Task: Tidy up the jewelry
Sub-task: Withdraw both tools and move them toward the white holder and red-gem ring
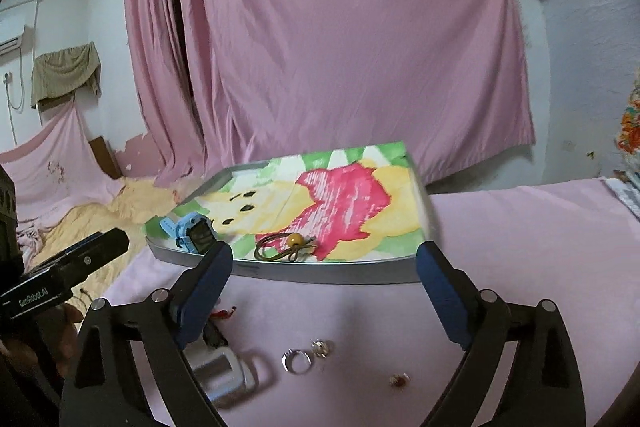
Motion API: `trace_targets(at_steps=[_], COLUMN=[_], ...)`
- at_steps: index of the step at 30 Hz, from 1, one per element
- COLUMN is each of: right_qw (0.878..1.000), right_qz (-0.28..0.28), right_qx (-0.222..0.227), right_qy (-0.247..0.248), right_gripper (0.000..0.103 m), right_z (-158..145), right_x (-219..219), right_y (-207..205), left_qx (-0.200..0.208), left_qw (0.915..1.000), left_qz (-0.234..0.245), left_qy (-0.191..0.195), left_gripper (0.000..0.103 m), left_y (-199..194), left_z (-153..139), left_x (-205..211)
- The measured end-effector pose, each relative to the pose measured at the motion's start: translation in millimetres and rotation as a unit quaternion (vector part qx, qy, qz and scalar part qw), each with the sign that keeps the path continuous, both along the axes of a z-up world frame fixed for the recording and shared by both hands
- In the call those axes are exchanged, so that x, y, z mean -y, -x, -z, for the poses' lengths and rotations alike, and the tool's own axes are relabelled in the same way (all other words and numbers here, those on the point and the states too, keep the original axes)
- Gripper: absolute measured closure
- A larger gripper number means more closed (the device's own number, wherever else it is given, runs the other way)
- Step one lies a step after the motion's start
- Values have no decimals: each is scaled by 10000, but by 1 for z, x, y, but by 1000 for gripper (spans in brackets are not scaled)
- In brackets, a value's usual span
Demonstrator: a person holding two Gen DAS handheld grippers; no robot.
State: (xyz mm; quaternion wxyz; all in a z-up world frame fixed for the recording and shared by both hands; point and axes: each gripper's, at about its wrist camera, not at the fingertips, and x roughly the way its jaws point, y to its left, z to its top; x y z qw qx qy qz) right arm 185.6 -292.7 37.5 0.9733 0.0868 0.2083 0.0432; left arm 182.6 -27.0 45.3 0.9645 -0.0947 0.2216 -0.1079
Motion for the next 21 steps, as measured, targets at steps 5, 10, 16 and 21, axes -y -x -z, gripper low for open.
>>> trace_targets(at_steps=[5, 10, 16, 21], right_qw=[9992, 9982, 9972, 9970], right_qz=[210, 283, 315, 311], right_qx=[336, 463, 507, 433], right_qy=[88, 241, 448, 556], right_gripper=[12, 12, 12, 12], right_z=[-1, 1, 8, 15], right_x=[7, 8, 12, 16], right_y=[29, 48, 63, 69], left_qx=[276, 392, 379, 331], left_qw=[9996, 9992, 9992, 9994], left_qz=[-42, -76, -57, -35], left_qy=[-50, -80, -82, -102], left_gripper=[1, 1, 1, 1], left_y=[23, 41, 52, 58], left_z=[3, 7, 16, 24], left_x=[8, 13, 18, 21])
